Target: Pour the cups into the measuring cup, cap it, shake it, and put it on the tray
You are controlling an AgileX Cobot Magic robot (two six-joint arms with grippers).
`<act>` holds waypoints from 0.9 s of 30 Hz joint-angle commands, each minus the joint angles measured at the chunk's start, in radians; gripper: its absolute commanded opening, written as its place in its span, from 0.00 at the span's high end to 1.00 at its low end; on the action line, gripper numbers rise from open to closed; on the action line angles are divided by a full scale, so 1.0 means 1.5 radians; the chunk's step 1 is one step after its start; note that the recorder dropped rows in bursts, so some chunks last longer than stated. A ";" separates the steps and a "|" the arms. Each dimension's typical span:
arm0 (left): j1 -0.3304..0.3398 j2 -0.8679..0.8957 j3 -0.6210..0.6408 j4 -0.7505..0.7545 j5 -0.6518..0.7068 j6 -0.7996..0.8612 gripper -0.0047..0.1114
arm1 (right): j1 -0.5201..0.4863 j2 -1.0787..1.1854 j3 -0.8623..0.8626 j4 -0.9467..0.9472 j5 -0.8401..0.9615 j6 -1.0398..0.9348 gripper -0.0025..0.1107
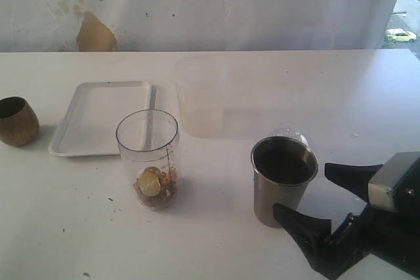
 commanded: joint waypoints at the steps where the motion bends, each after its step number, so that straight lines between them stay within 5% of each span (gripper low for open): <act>1: 0.000 -0.003 0.003 -0.001 0.000 0.001 0.95 | -0.001 0.044 -0.020 0.000 -0.018 -0.012 0.05; 27: 0.000 -0.003 0.003 -0.001 0.000 0.001 0.95 | -0.001 0.281 -0.123 -0.006 -0.097 -0.041 0.05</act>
